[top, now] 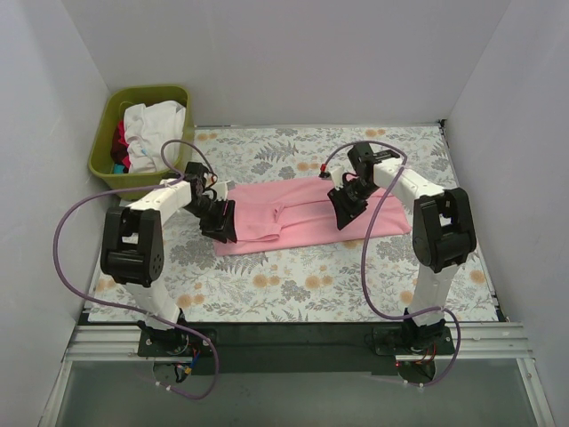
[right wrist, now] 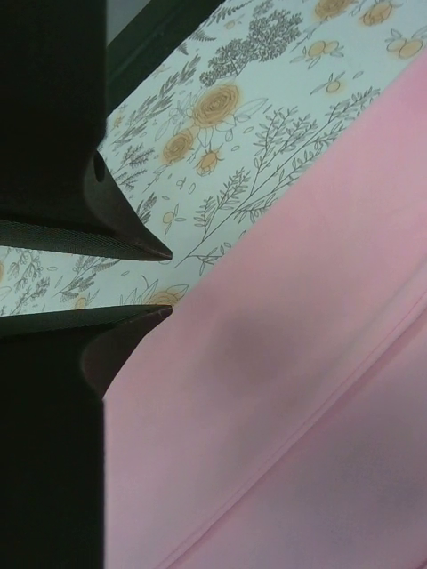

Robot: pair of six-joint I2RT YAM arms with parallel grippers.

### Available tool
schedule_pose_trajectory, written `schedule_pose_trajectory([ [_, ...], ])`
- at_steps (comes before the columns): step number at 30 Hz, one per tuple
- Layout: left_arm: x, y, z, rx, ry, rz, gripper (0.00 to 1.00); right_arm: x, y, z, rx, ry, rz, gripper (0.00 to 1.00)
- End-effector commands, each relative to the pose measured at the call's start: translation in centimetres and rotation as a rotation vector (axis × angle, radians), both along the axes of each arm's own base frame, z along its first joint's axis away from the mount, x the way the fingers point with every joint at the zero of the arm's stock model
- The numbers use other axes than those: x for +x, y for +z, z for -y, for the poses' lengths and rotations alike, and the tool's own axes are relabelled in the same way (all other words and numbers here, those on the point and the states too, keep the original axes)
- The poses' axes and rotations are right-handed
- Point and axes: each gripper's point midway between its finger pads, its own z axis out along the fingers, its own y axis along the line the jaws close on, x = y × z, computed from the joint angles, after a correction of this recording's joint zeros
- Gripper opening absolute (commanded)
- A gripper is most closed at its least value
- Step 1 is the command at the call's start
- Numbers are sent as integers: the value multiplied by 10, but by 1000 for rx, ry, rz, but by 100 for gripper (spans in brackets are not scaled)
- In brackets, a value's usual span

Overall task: Fold and stack the t-shirts
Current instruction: Fold the tshirt

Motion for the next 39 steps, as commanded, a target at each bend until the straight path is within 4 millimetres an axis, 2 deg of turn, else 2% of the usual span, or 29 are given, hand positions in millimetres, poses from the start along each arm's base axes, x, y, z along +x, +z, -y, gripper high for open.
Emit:
schedule_pose_trajectory([
  [1, 5, -4, 5, 8, 5, 21, 42, 6, -10, 6, -28, -13, 25, 32],
  [10, 11, -13, 8, 13, 16, 13, 36, 3, -28, 19, -96, -8, 26, 33],
  [16, 18, -1, 12, -9, 4, 41, 14, 2, -33, 24, -123, -4, 26, 33],
  [17, 22, 5, 12, -12, 4, 56, 8, 2, -34, 25, -126, -3, 24, 33],
  [20, 32, 14, 14, -20, 0, 88, 0, 0, -38, 26, -136, 0, 15, 33],
  [26, 67, 22, 26, -63, 19, 132, 0, -4, -38, 30, -147, 5, 17, 32],
  [30, 92, 18, 30, -85, 40, 148, 0, -8, -37, 36, -170, 12, 28, 33],
  [37, 133, 14, 23, -102, 132, 185, 0, -15, -34, 44, -192, 21, 46, 32],
  [39, 136, 15, 25, -121, 138, 179, 5, -16, -32, 46, -195, 23, 52, 33],
])
